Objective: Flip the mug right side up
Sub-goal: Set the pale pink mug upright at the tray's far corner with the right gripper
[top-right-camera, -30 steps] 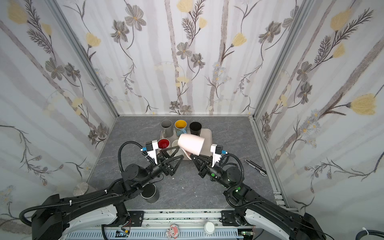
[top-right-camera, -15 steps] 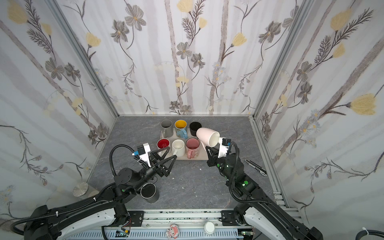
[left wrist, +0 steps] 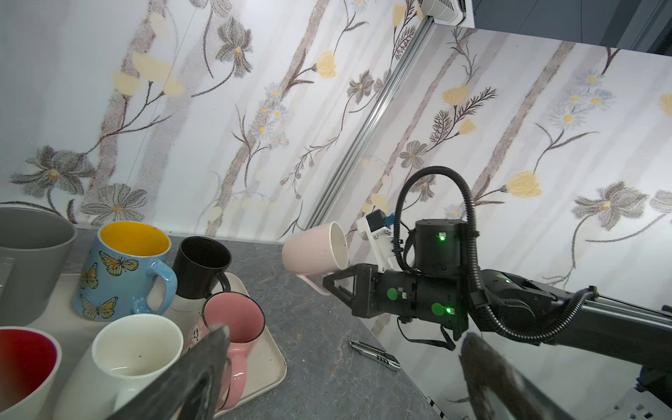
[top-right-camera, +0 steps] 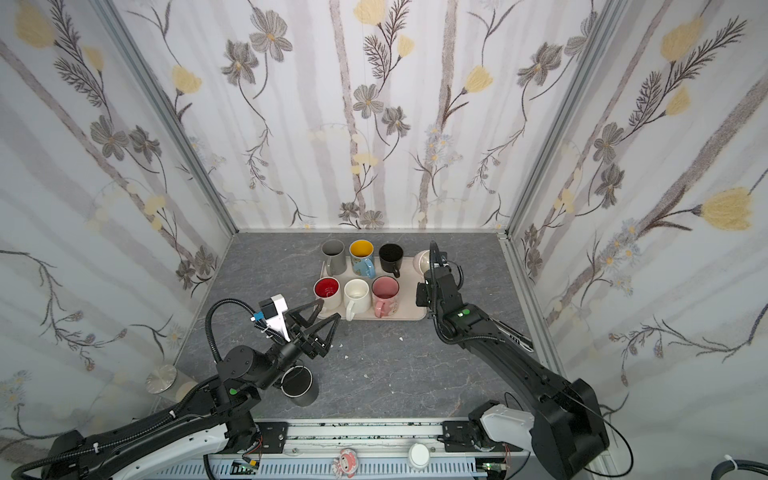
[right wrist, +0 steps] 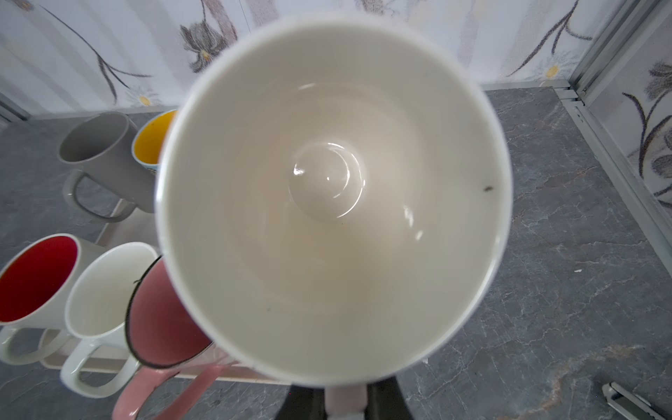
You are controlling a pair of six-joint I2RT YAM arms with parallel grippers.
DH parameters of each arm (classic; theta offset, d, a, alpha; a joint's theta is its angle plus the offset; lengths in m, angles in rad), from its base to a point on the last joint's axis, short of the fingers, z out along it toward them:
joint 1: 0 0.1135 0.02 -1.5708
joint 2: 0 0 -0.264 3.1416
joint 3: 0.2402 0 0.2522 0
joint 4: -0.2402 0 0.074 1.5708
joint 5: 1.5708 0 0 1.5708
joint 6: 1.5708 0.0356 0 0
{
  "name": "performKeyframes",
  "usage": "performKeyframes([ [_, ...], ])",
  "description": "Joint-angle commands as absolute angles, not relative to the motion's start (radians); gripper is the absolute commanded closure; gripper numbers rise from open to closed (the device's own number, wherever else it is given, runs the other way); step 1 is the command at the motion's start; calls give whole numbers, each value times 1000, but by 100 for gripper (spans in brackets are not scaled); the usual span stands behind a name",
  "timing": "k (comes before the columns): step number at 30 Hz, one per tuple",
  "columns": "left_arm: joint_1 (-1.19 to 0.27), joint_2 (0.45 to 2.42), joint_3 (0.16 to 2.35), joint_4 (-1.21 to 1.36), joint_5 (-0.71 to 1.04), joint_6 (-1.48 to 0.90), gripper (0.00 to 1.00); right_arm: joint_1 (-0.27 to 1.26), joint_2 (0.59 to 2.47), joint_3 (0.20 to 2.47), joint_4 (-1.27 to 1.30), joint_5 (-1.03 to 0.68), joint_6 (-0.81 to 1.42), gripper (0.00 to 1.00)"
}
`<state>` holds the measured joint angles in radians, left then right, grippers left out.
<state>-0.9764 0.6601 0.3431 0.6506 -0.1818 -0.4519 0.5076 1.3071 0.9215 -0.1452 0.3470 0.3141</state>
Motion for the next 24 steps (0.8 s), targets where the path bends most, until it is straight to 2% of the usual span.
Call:
performKeyframes([
  [1,-976,638,340,628,-205,-443,0,488,1425,1014,-150,378,244,100],
  [11,-976,558,317,576,-231,-430,0,412,1770,1225,-173,277,187,100],
  [24,-976,502,301,532,-257,-416,0,388,1936,1350,-188,256,178,100],
])
